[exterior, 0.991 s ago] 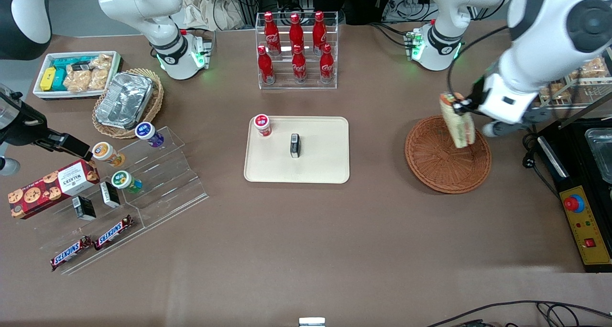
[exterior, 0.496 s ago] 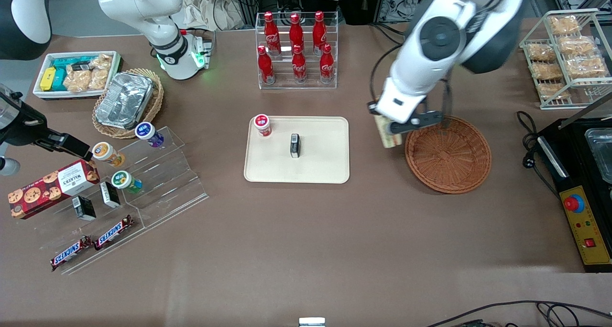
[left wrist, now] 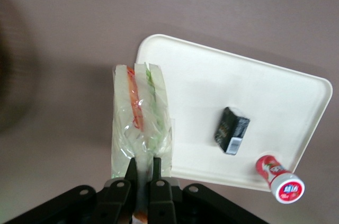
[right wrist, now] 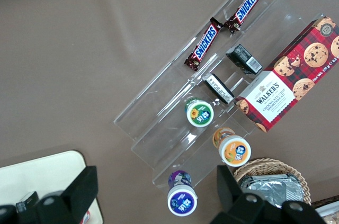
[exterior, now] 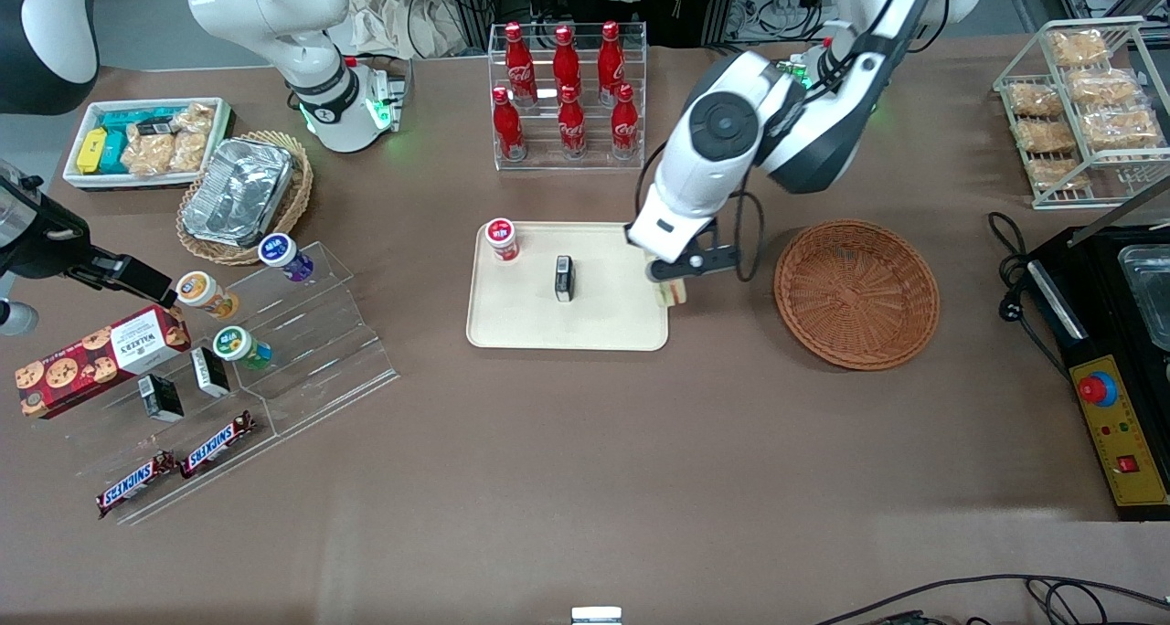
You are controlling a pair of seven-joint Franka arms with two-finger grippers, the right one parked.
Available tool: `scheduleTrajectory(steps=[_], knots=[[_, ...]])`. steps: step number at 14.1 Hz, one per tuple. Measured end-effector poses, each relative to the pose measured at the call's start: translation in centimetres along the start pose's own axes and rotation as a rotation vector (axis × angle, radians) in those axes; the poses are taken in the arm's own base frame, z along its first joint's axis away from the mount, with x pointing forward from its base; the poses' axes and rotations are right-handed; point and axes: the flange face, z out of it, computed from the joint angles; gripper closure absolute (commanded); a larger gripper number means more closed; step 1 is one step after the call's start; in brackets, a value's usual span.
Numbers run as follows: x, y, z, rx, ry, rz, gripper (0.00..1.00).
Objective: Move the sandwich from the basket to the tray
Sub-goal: 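Carry the sandwich with the left gripper over to the white tray, then lower the sandwich onto the tray and open the left gripper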
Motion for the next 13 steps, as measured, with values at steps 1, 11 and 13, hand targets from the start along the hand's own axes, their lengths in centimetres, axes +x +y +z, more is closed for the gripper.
scheduleTrajectory(steps=[1, 11, 13], knots=[[-0.1, 0.7, 1.4, -0.007, 0.004, 0.007, 1.0], [-0.3, 1.4, 12.2, 0.056, 0.0, 0.041, 0.99], [0.1, 0.9, 13.1, 0.074, 0.01, 0.048, 0.61]])
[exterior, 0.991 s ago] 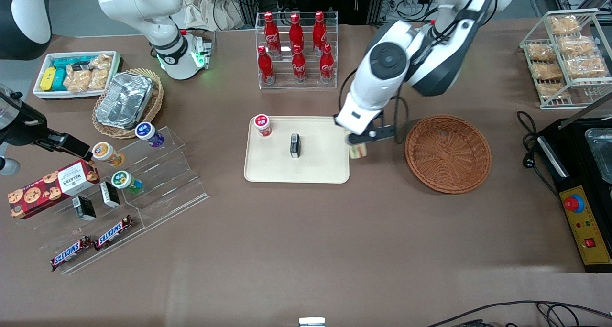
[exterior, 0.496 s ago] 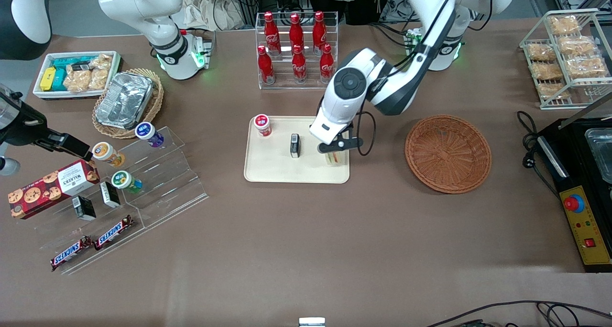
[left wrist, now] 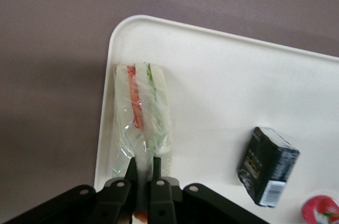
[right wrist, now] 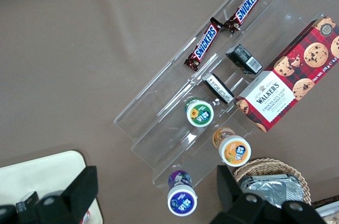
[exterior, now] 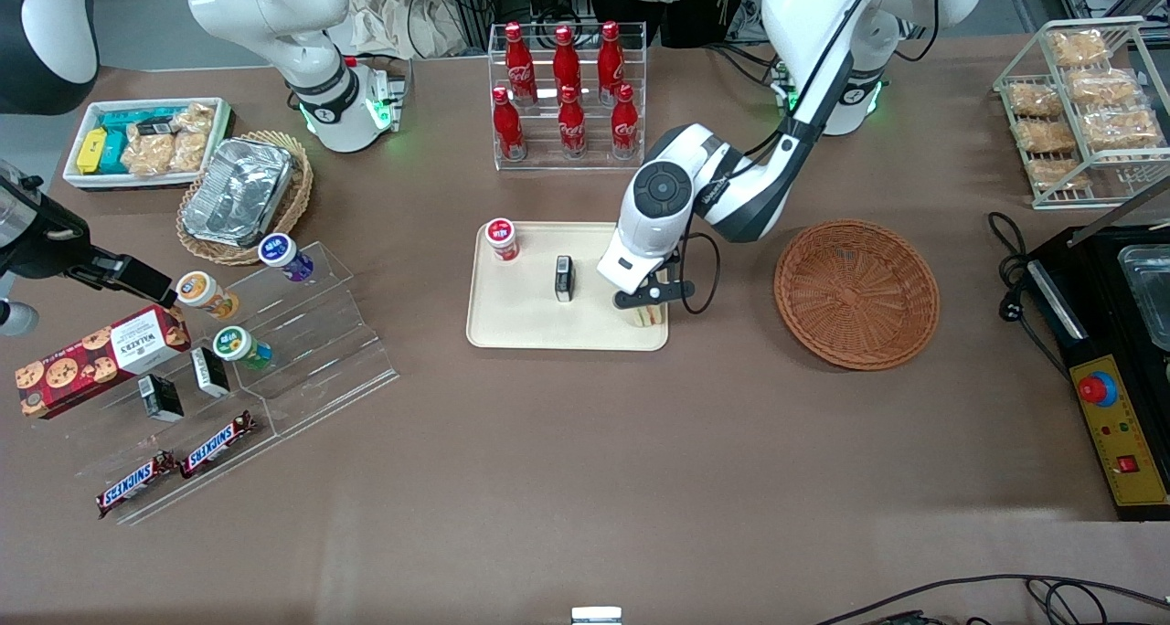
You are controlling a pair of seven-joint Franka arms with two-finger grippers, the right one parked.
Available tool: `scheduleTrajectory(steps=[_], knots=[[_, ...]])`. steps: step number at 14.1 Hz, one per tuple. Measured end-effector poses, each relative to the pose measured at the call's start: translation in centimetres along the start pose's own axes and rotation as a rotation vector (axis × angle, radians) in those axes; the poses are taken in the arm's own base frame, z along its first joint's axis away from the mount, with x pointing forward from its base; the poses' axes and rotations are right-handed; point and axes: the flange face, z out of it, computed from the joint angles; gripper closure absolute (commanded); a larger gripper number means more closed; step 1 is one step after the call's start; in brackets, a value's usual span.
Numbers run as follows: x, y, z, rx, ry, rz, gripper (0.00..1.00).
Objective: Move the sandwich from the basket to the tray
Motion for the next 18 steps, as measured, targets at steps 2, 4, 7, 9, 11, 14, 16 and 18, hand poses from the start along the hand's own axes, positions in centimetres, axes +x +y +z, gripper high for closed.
scheduleTrajectory(steps=[2, 4, 7, 9, 11, 14, 16, 18], knots=[[0.3, -0.2, 0.2, 0.004, 0.007, 0.002, 0.02], [0.5, -0.1, -0.1, 0.0, 0.013, 0.002, 0.01], [1.7, -0.7, -1.5, -0.002, 0.03, -0.019, 0.01], [2.3, -1.4, -4.2, 0.028, 0.02, -0.028, 0.01], [3.4, -3.1, -8.4, 0.073, 0.03, -0.037, 0.01], [4.8, -6.7, -14.1, 0.096, 0.046, -0.075, 0.01], [6.6, -9.9, -17.1, 0.079, 0.064, -0.136, 0.01], [8.4, -13.8, -19.6, 0.08, 0.069, -0.18, 0.01]])
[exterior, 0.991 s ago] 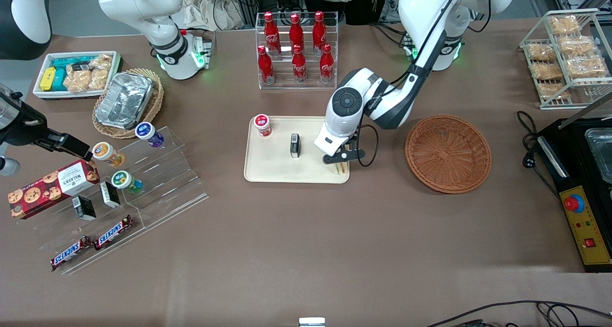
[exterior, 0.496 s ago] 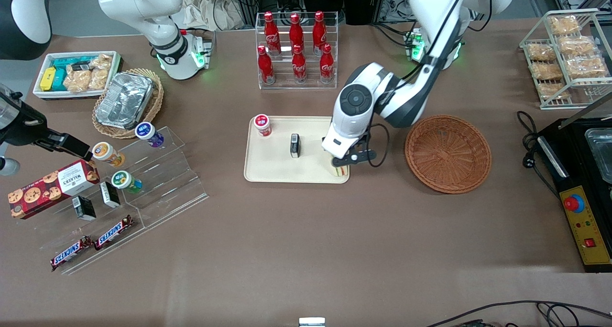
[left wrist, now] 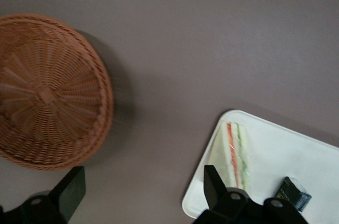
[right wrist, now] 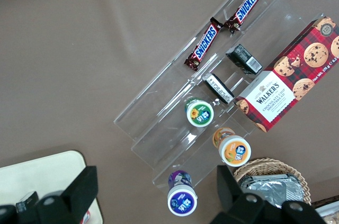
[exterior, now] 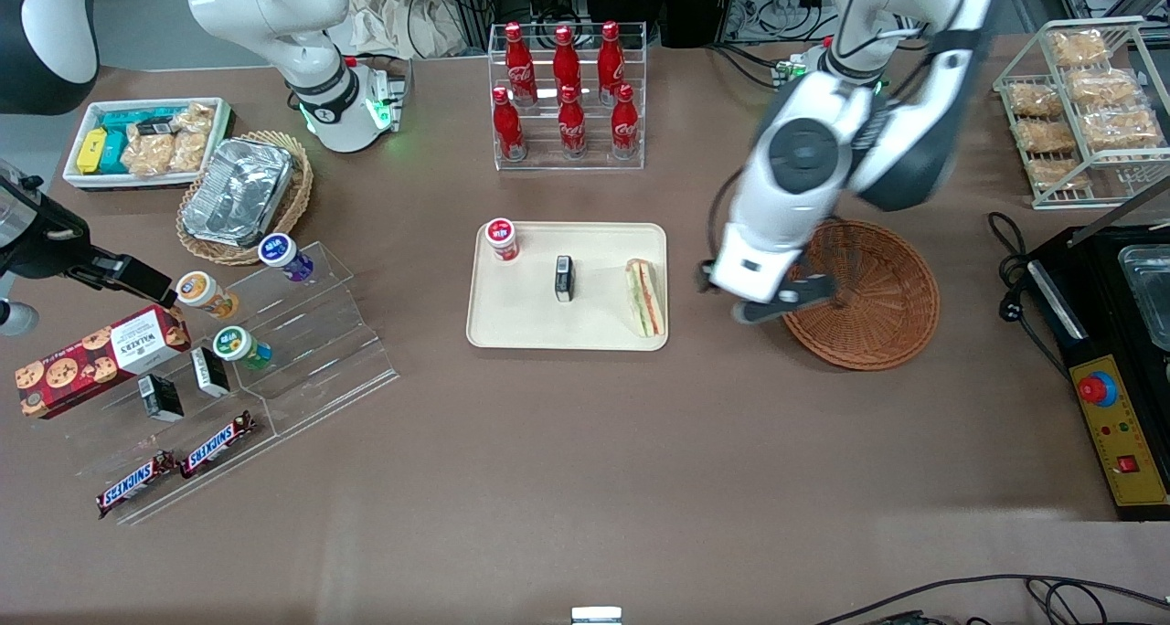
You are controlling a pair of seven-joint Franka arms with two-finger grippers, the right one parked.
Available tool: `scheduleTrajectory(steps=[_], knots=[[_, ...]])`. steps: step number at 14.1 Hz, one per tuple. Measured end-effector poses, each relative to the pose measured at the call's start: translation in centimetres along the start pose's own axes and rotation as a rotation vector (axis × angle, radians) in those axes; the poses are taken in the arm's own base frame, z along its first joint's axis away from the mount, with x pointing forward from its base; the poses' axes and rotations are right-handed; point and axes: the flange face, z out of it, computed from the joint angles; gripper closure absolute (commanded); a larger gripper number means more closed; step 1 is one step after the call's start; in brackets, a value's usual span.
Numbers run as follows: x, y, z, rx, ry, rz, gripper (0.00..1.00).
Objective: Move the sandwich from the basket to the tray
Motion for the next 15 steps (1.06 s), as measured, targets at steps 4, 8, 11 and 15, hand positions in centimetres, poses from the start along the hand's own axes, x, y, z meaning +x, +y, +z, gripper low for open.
scheduleTrajectory(steps=[4, 8, 11, 15], knots=[[4.3, -7.9, -3.1, 0.025, -0.003, 0.095, 0.01], [6.1, -13.6, -5.9, 0.022, -0.004, 0.238, 0.01], [6.5, -17.2, -7.8, 0.022, -0.009, 0.326, 0.01], [6.8, -22.8, -11.8, 0.005, -0.027, 0.389, 0.01]])
